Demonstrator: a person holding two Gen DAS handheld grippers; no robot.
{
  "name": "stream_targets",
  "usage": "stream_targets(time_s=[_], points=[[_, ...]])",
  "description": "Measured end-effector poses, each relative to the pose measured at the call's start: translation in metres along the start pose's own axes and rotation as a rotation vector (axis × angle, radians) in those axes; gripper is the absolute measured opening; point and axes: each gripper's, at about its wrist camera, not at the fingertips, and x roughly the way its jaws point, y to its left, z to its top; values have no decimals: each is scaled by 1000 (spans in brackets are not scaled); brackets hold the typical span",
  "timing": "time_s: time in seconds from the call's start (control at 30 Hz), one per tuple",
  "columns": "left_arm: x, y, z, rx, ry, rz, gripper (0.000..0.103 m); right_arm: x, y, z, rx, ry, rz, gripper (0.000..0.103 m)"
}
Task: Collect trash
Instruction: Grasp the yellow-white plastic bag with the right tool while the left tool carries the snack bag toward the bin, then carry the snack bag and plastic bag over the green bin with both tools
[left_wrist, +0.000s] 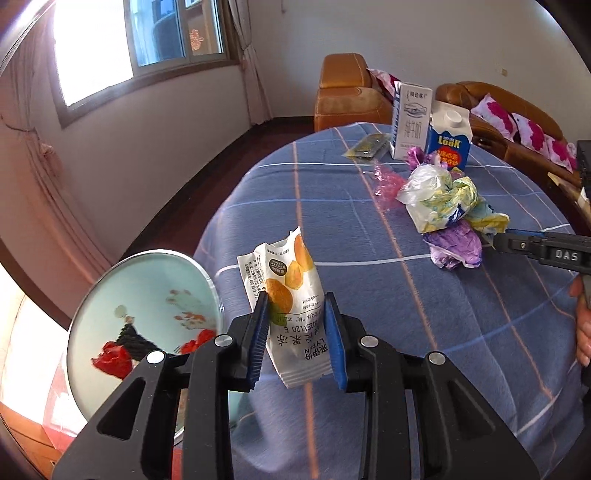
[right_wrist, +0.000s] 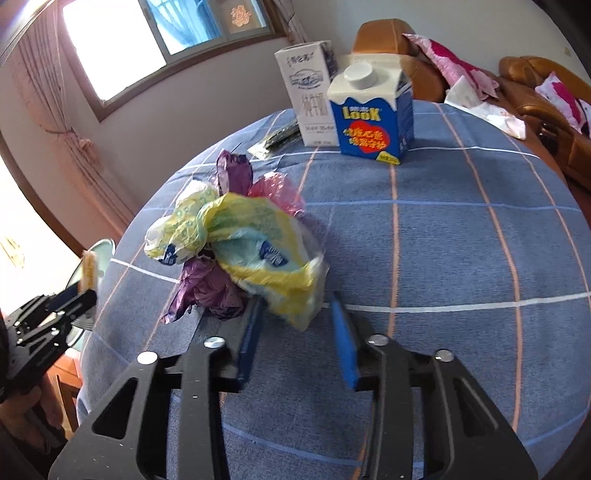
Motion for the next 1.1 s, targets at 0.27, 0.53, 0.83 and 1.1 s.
stream_targets(time_s=[0.27,0.53,0.83,1.1], points=[[-19,25,-10,-33,-21,19,29,-3,13,-3,-65,2,-36,18],[-27,46,-16,-67,-35,46,30,-20,9,14,9,-80,-13,58],[-25,66,-24,-103,-19,57,30,4,20,13,-25,-27,11,24],[-31,85,-26,-126,-21,101,30,-22,45,21,-147,-142,-58,18]])
